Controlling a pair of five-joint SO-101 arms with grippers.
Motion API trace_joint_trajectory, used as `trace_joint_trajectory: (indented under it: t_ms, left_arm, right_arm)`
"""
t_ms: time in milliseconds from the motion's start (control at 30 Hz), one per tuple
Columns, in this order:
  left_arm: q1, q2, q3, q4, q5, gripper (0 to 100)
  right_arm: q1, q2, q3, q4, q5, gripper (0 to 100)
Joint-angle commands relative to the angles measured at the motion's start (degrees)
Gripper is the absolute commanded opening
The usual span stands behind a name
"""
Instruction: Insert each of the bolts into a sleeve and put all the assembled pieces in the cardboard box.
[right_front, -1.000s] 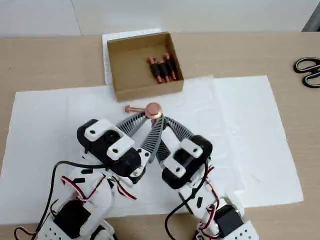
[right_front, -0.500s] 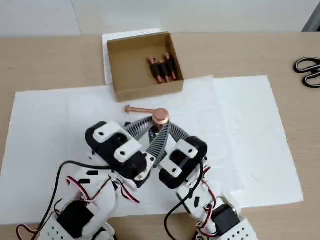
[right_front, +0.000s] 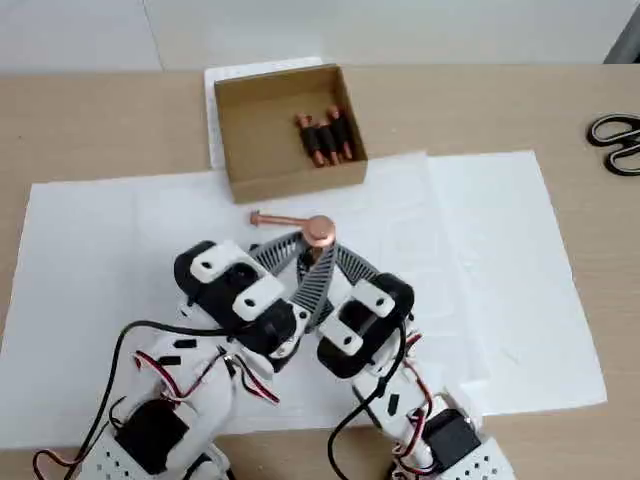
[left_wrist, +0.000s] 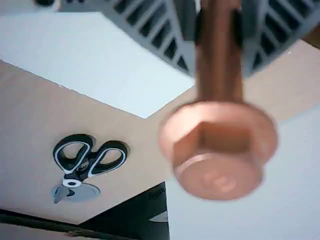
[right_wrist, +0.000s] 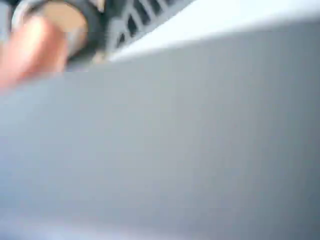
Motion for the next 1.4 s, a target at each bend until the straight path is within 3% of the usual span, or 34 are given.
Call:
trace_joint_trajectory:
  t_ms: [0, 200, 867, 1067, 1367]
  left_arm:
    - [-0.26, -0.79, -2.42, -0.70, -0.26, 1]
    - [-0.18, -0.79, -2.51, 3.52, -0.26, 1]
    - [-2.81, -0.79, 1.10, 3.52, -5.71, 1]
    - [-2.81, -0.79, 2.33, 3.43, -9.32, 1]
    - [-2.64, -0.79, 3.74, 3.52, -9.32, 1]
  right_arm:
    - [0.04, -0.66, -1.85, 0.22, 0.53, 0.4]
    - [0.04, -0.66, -2.11, 0.13, 0.53, 0.4]
    - [-0.22, -0.75, -2.20, 0.40, 0.53, 0.4]
    - [-0.31, -0.75, -6.24, 9.89, 0.09, 0.4]
    - [-0.31, -0.75, -7.82, 10.95, 0.09, 0.4]
